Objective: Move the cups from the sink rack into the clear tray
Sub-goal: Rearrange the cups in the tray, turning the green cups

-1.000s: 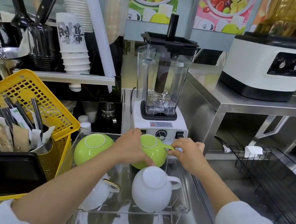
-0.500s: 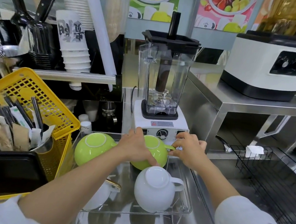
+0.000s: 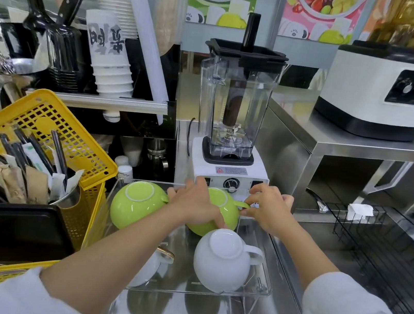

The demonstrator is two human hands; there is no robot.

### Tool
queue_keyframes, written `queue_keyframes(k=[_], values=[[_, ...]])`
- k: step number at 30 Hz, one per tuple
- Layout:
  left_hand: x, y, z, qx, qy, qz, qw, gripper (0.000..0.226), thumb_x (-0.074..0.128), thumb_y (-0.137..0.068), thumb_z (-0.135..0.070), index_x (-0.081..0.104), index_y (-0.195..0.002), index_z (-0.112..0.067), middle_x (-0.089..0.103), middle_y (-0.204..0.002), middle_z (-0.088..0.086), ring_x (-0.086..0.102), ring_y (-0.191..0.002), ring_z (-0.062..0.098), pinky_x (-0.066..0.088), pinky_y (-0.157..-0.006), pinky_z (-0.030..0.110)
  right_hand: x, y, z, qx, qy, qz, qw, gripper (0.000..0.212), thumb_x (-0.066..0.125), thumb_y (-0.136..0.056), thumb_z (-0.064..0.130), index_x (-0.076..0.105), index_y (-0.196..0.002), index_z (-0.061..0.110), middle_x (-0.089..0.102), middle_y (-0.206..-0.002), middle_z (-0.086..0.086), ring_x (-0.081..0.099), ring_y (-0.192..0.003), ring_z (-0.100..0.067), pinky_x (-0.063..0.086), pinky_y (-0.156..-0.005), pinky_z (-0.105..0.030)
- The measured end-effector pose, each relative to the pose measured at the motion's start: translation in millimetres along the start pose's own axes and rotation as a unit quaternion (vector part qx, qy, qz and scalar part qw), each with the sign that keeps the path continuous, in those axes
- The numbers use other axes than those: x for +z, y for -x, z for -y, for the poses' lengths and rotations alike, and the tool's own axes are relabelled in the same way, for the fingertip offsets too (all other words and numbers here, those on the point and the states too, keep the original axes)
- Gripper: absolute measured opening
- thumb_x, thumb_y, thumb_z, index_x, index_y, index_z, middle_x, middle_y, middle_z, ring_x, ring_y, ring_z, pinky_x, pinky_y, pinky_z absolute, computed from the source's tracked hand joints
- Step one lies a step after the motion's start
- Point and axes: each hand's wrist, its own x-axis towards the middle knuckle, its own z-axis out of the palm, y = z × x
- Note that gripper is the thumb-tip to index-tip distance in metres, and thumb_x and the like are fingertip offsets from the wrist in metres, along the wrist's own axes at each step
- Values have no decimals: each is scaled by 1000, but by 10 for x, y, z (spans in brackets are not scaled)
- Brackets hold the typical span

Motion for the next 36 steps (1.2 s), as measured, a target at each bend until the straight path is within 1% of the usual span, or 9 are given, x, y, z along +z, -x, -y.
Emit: queue_keyframes(k=[8, 14, 16, 19, 22, 25, 30, 33, 36], values=[[0, 7, 48, 31, -45, 1, 998, 95, 71, -58, -65, 31, -127, -13, 43, -133, 10, 41, -124, 31, 24, -102, 46, -54, 15, 3, 11, -5, 19, 1000, 19, 69, -77, 37, 71, -92, 25, 48, -130, 7, 35, -121, -17, 20, -90, -36], [-63, 73, 166, 54, -20, 2, 998, 91, 57, -72, -68, 25, -141, -19, 32, -146, 10, 30, -135, 31, 22, -109, 45, -76, 113, 4, 14, 4, -7, 1000, 33, 67, -77, 41, 63, -107, 29, 52, -127, 5, 43, -117, -18, 15, -81, -33], [-148, 176, 206, 108, 64, -43, 991, 75, 61, -78, -56, 33, -138, -21, 38, -142, 5, 35, -132, 24, 27, -108, 39, -129, 196, 1, 5, -47, -39, 998, 31, 66, -80, 37, 63, -108, 25, 55, -124, 2, 45, -116, -19, 16, -81, -31], [-245, 391, 240, 182, 208, 4, 961, 51, 67, -79, -42, 48, -123, -25, 55, -126, -5, 51, -117, 10, 39, -102, 31, -219, 368, -4, -19, -176, -54, 983, 27, 65, -81, 32, 65, -105, 18, 60, -113, 3, 52, -110, -16, 27, -92, -30], [-209, 575, 254, 215, 155, 71, 962, 56, 70, -76, -43, 48, -125, -28, 55, -121, -10, 51, -111, 3, 38, -96, 21, -304, 546, 32, -39, -283, -18, 958, 15, 69, -79, 25, 70, -92, 18, 65, -92, 9, 59, -89, -2, 43, -85, -21], [-108, 641, 271, 235, 109, 90, 962, 63, 71, -75, -42, 45, -131, -27, 49, -120, -15, 46, -111, -2, 34, -94, 16, -350, 692, 94, -59, -331, 26, 941, 7, 70, -78, 18, 72, -84, 21, 69, -88, 4, 58, -77, 4, 42, -71, -5], [14, 649, 339, 245, 114, 66, 960, 52, 74, -72, -44, 54, -117, -28, 58, -119, -10, 53, -108, 6, 42, -98, 28, -321, 893, 124, -77, -385, 60, 918, 7, 72, -74, 6, 73, -81, 7, 69, -84, -5, 57, -69, 4, 41, -67, -5], [71, 660, 356, 242, 135, 50, 960, 46, 75, -72, -39, 57, -113, -27, 59, -115, -8, 55, -105, 8, 42, -95, 28, -281, 947, 90, -76, -402, 69, 910, 9, 73, -72, 6, 74, -81, 9, 71, -87, -7, 60, -77, -4, 43, -72, -7], [87, 693, 352, 242, 141, 38, 959, 44, 75, -73, -39, 57, -112, -25, 59, -114, -8, 55, -103, 7, 43, -92, 26, -262, 956, 62, -69, -412, 73, 906, 14, 74, -71, 6, 74, -84, 13, 70, -86, 1, 60, -78, -2, 43, -73, -6]])
